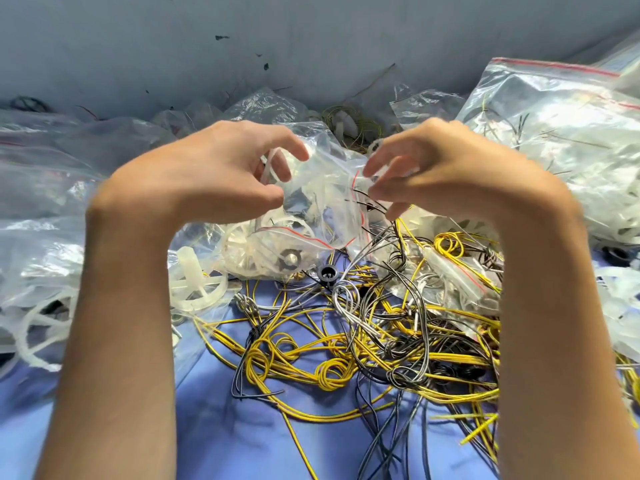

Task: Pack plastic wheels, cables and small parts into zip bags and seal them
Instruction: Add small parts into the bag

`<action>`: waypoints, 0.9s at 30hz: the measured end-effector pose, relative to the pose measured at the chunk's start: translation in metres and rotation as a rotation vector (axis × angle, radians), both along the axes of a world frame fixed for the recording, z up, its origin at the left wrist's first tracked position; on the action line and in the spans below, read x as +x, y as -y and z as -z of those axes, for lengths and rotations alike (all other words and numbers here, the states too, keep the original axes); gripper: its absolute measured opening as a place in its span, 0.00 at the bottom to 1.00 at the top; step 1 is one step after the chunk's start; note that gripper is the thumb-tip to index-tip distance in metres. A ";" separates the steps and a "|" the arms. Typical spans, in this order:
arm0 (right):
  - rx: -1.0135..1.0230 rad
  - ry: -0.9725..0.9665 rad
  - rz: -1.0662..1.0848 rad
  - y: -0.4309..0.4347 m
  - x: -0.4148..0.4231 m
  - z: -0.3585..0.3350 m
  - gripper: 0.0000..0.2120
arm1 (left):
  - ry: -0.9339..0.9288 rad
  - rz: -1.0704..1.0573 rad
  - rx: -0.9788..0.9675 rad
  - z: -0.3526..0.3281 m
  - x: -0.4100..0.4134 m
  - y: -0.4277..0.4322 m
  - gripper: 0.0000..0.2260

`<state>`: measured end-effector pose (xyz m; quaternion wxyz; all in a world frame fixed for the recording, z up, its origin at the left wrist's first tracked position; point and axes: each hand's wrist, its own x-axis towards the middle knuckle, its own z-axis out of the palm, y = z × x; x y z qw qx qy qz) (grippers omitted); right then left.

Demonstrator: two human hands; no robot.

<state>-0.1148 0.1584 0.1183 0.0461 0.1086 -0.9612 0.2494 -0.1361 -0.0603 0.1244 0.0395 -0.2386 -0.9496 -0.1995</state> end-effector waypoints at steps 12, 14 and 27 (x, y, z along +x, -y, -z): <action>0.212 0.333 0.158 -0.002 -0.022 0.035 0.10 | 0.028 0.003 -0.016 -0.001 0.001 -0.001 0.20; 0.243 0.249 0.199 -0.003 -0.023 0.034 0.04 | 0.032 0.002 -0.012 -0.001 0.001 0.000 0.20; -0.369 -0.311 0.295 0.002 0.002 -0.011 0.12 | 0.060 0.064 -0.137 0.000 0.004 -0.020 0.15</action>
